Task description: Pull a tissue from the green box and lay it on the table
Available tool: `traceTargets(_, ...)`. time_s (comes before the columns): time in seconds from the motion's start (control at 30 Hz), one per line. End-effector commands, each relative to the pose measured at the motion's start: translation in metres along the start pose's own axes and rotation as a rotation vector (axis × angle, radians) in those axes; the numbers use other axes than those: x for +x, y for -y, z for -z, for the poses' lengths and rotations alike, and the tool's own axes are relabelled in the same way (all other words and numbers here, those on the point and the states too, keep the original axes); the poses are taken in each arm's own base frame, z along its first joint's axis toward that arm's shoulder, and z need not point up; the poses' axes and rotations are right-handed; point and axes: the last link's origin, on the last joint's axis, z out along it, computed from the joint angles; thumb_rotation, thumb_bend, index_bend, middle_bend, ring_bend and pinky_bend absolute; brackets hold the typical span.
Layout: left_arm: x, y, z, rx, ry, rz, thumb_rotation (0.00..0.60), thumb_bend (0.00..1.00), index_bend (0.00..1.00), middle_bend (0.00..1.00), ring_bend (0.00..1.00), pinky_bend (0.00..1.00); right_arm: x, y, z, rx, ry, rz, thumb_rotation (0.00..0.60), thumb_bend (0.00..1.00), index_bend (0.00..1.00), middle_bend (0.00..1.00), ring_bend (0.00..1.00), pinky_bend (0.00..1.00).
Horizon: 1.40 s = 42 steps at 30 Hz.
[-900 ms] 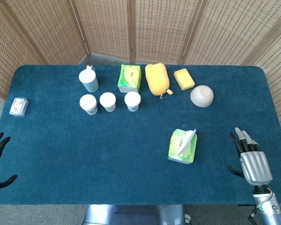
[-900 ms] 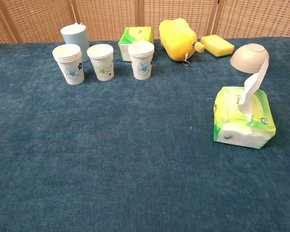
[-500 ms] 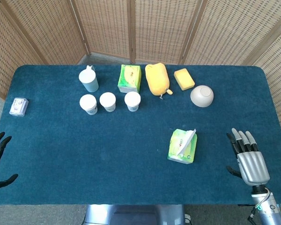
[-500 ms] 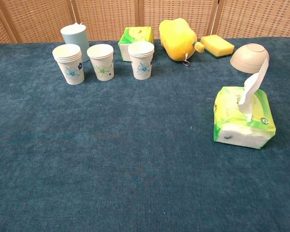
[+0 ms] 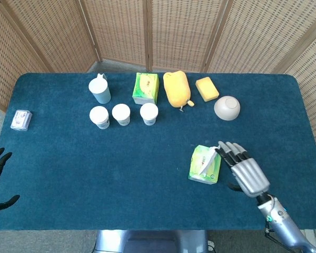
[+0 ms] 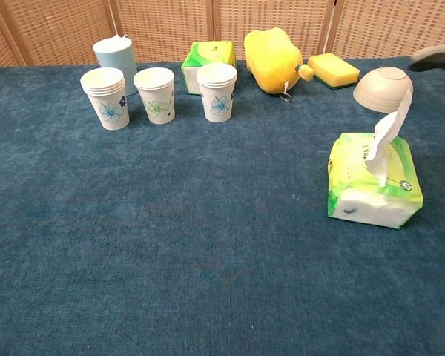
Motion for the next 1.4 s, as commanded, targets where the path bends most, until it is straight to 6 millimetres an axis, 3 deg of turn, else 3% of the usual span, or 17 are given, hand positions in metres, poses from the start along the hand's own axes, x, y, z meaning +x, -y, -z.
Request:
traceTargets(0.03,0.001,0.001,0.000,0.005,-0.004,0.001,0.600,0.00,0.00,0.00,0.00,0.00,-0.003,0.006,-0.020,0.047,0.007,0.026,0.600,0.00,0.00,0.00,0.00,0.17)
traceTargets(0.2,0.002,0.002,0.001,0.006,-0.006,0.002,0.600,0.00,0.00,0.00,0.00,0.00,-0.011,0.013,-0.036,0.078,0.014,0.051,0.600,0.04,0.04,0.03,0.01,0.22)
traceTargets(0.3,0.002,0.003,0.001,0.009,-0.008,0.003,0.600,0.00,0.00,0.00,0.00,0.00,-0.017,0.016,-0.042,0.094,0.000,0.062,0.600,0.27,0.21,0.16,0.10,0.32)
traceTargets(0.43,0.003,0.004,0.001,0.012,-0.008,0.004,0.600,0.00,0.00,0.00,0.00,0.00,-0.023,0.019,-0.048,0.107,-0.035,0.076,0.600,0.63,0.54,0.46,0.35,0.57)
traceTargets(0.53,0.003,0.004,0.001,0.013,-0.009,0.004,0.600,0.00,0.00,0.00,0.00,0.00,-0.027,0.021,-0.051,0.114,-0.075,0.083,0.600,0.79,0.70,0.62,0.50,0.72)
traceTargets(0.63,0.003,0.004,0.001,0.012,-0.009,0.005,0.600,0.00,0.00,0.00,0.00,0.00,-0.030,0.022,-0.053,0.118,-0.106,0.077,0.600,0.82,0.73,0.67,0.56,0.80)
traceTargets(0.83,0.004,0.004,0.002,0.013,-0.012,0.006,0.600,0.00,0.00,0.00,0.00,0.00,-0.015,0.026,-0.051,0.141,-0.233,0.055,0.600,0.84,0.74,0.68,0.57,0.81)
traceTargets(1.17,0.004,0.003,0.002,0.002,-0.009,0.008,0.600,0.00,0.00,0.00,0.00,0.00,0.063,0.046,-0.051,0.231,-0.497,0.032,0.600,0.86,0.74,0.68,0.57,0.81)
traceTargets(1.4,0.003,0.002,0.002,0.000,-0.006,0.005,0.600,0.00,0.00,0.00,0.00,0.00,0.083,0.083,-0.082,0.346,-0.509,-0.011,0.600,0.86,0.74,0.68,0.57,0.81)
